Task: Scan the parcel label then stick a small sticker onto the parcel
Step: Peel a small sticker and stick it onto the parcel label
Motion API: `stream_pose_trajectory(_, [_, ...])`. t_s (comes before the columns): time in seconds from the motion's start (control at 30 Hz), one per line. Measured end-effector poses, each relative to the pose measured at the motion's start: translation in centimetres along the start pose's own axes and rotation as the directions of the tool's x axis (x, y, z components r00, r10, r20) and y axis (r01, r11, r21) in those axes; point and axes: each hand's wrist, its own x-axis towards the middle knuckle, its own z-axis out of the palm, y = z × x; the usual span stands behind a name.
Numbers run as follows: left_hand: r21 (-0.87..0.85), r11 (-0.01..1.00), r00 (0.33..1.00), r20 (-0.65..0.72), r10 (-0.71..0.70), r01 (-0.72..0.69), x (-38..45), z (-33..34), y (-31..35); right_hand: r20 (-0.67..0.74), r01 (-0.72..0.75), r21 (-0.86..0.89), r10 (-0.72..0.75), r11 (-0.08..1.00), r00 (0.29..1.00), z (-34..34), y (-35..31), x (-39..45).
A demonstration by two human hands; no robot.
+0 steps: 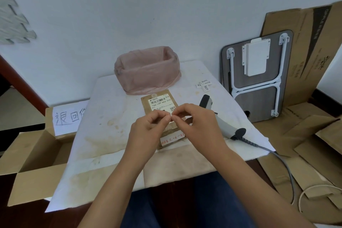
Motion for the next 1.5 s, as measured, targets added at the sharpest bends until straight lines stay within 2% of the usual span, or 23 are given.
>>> stream_pose_trajectory(0.13, [0.138, 0.990, 0.999, -0.029, 0.040, -0.036, 0.0, 0.1, 0.3, 0.018, -0.051, -0.003, 0.051, 0.999, 0.999, 0.1, -0.2, 0.1])
stream_pose_trajectory(0.27, [0.199, 0.979, 0.998, -0.041, 0.044, -0.035, -0.1, 0.0, 0.4, 0.049, -0.039, -0.060, 0.042, 0.997, 0.998, 0.1, -0.4, 0.2])
stream_pose_trajectory(0.53, [0.183, 0.983, 0.998, -0.059, 0.022, -0.011, -0.3, -0.3, 1.1, 0.104, 0.000, -0.109, 0.012, 0.994, 0.995, -0.2, -1.2, 0.2])
stream_pose_trajectory(0.9, [0.249, 0.965, 0.989, -0.101, 0.109, -0.081, -0.8, 0.4, 1.7, 0.030, 0.016, -0.058, -0.015, 0.998, 0.999, -0.2, -1.2, 0.1])
stream_pose_trajectory(1.2, [0.258, 0.963, 0.989, -0.102, 0.111, -0.081, -0.9, 0.6, 2.0, -0.007, 0.000, -0.009, 0.000, 1.000, 1.000, -0.1, -0.9, 0.1])
stream_pose_trajectory(1.3, [0.254, 0.963, 0.986, -0.113, 0.121, -0.089, -0.9, 0.7, 2.0, -0.012, -0.023, 0.034, 0.024, 0.999, 1.000, -0.2, -0.9, 0.1])
stream_pose_trajectory(1.5, [0.253, 0.963, 0.982, -0.135, 0.134, -0.097, -0.5, 0.2, 2.0, 0.033, -0.135, 0.264, 0.131, 0.955, 0.991, -0.4, -0.9, -0.1])
